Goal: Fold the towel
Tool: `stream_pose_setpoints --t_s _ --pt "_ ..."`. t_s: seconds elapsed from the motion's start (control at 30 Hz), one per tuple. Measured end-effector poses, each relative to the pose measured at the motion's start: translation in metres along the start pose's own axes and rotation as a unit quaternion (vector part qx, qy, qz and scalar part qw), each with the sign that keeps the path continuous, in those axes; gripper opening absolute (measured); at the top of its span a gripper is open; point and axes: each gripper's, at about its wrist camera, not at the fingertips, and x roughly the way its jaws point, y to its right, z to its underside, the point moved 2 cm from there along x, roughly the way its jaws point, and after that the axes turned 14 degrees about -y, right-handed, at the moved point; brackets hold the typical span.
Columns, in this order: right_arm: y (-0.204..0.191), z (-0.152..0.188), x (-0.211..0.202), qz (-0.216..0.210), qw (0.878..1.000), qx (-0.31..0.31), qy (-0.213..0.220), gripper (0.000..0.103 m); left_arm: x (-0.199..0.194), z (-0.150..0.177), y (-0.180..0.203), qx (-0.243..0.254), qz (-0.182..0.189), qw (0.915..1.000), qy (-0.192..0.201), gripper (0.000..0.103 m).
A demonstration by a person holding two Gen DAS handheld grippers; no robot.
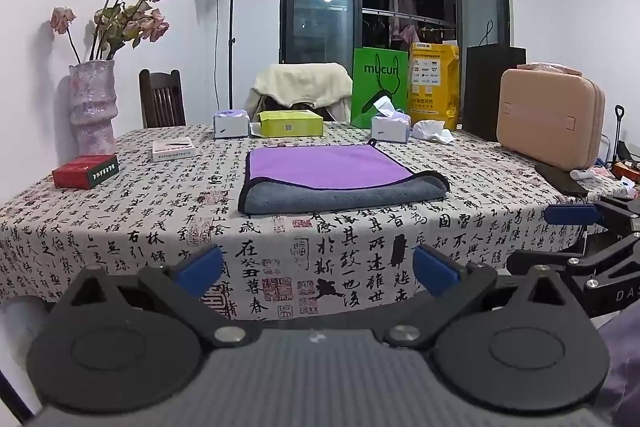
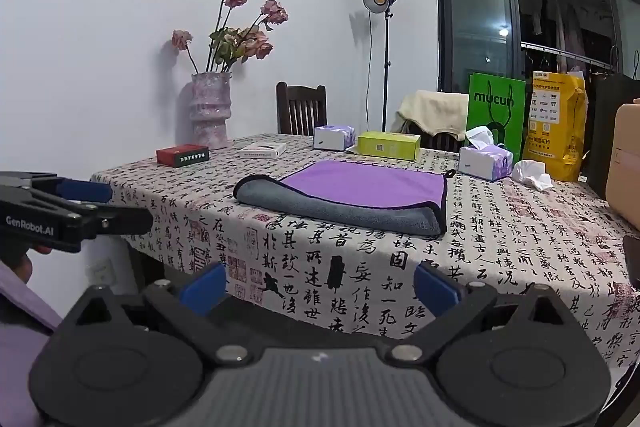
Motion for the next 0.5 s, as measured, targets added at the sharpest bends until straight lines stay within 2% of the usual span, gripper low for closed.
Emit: stream_pose_setpoints --t_s 0.5 --pt "0.0019 0.0000 0.0011 0.000 1.000 0.000 -0.002 0.103 0.0014 0.0009 -0.0020 -0.001 -0.002 1.0000 -0.001 0.103"
